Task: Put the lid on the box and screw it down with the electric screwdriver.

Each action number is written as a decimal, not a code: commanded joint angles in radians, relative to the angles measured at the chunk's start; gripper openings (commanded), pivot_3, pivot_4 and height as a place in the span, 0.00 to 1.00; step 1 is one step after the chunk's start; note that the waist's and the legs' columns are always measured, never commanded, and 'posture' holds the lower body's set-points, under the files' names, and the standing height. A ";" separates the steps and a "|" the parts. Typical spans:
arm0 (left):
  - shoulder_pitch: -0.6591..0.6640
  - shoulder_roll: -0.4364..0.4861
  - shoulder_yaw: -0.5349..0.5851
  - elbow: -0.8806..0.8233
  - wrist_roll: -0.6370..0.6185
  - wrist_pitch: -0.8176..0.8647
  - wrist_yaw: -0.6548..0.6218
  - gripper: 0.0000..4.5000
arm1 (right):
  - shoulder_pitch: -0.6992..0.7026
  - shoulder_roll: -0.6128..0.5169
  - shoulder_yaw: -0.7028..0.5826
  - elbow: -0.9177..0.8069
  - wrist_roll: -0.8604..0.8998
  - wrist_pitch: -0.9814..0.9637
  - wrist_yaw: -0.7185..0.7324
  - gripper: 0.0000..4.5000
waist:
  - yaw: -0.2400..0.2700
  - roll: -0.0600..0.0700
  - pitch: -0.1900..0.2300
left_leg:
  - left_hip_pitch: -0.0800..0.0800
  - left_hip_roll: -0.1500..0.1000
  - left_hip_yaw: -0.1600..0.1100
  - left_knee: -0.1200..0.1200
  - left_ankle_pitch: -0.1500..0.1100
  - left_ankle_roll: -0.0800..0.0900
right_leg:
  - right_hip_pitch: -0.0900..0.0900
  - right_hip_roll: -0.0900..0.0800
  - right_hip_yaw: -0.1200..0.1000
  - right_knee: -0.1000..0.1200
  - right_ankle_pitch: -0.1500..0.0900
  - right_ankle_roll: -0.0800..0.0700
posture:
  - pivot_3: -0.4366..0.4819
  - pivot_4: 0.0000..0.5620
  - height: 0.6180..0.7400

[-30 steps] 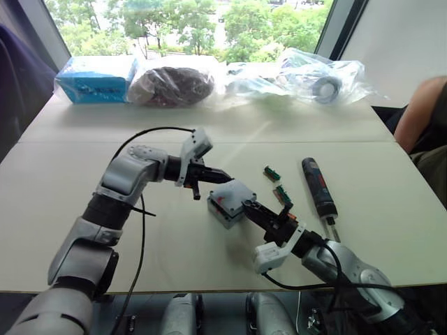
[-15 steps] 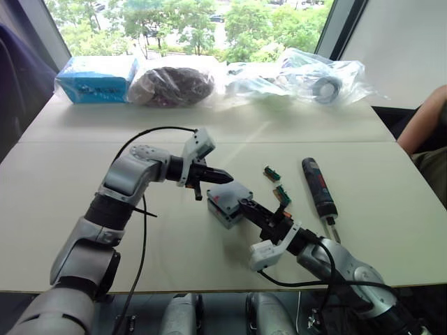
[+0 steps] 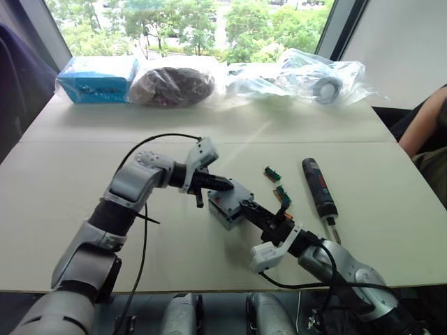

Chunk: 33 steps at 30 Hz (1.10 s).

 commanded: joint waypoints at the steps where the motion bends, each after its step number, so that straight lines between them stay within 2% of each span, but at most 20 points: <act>1: 0.008 -0.004 -0.048 -0.024 0.041 -0.035 -0.007 0.01 | 0.015 -0.009 0.002 -0.004 -0.005 -0.015 0.011 0.03 | 0.001 0.000 0.000 | 0.000 0.000 0.000 0.000 0.000 0.000 | 0.001 0.000 0.000 0.000 0.000 0.000 | 0.48 0.27 1.00; 3: 0.018 -0.003 -0.065 -0.025 0.061 -0.049 -0.006 0.01 | 0.020 -0.006 0.000 -0.003 -0.001 -0.012 0.011 0.03 | 0.003 0.000 0.000 | 0.001 0.000 0.000 0.000 0.000 0.000 | 0.002 0.000 0.000 0.000 0.000 0.000 | 0.48 0.27 1.00; 5: 0.030 -0.003 -0.091 -0.022 0.092 -0.063 0.000 0.00 | 0.024 -0.002 -0.004 -0.002 0.004 -0.005 0.016 0.25 | 0.008 0.000 -0.001 | 0.002 0.000 0.000 0.000 0.000 0.000 | 0.003 0.000 0.000 0.000 0.000 0.000 | 0.48 0.27 1.00; 9: 0.056 -0.001 -0.132 -0.006 0.143 -0.096 0.011 0.00 | 0.033 -0.005 -0.020 -0.020 0.001 -0.007 0.012 0.57 | 0.013 -0.001 -0.002 | 0.009 0.000 0.000 0.000 -0.001 0.001 | 0.010 0.000 0.000 -0.001 0.000 0.000 | 0.48 0.27 1.00; 11: 0.063 -0.006 -0.139 0.008 0.156 -0.102 0.013 0.00 | 0.040 -0.008 -0.028 -0.030 0.004 -0.010 0.014 0.71 | 0.015 -0.002 -0.004 | 0.019 0.000 0.000 -0.001 -0.006 0.010 | 0.019 0.000 0.000 -0.002 -0.004 -0.004 | 0.48 0.27 1.00; 22: 0.106 -0.018 -0.188 0.031 0.232 -0.166 0.029 0.00 | 0.097 -0.018 -0.085 -0.116 0.032 -0.026 0.033 0.71 | 0.019 -0.002 -0.010 | 0.028 0.001 0.000 -0.001 -0.008 0.013 | 0.028 -0.001 0.000 -0.002 -0.008 -0.008 | 0.48 0.27 1.00; 33: 0.143 -0.006 -0.187 0.033 0.258 -0.254 0.002 0.00 | 0.105 -0.012 -0.100 -0.130 0.059 -0.059 0.044 0.71 | 0.017 -0.003 -0.027 | 0.030 0.002 0.001 -0.002 -0.010 0.015 | 0.030 -0.003 0.000 -0.002 -0.011 -0.008 | 0.48 0.27 1.00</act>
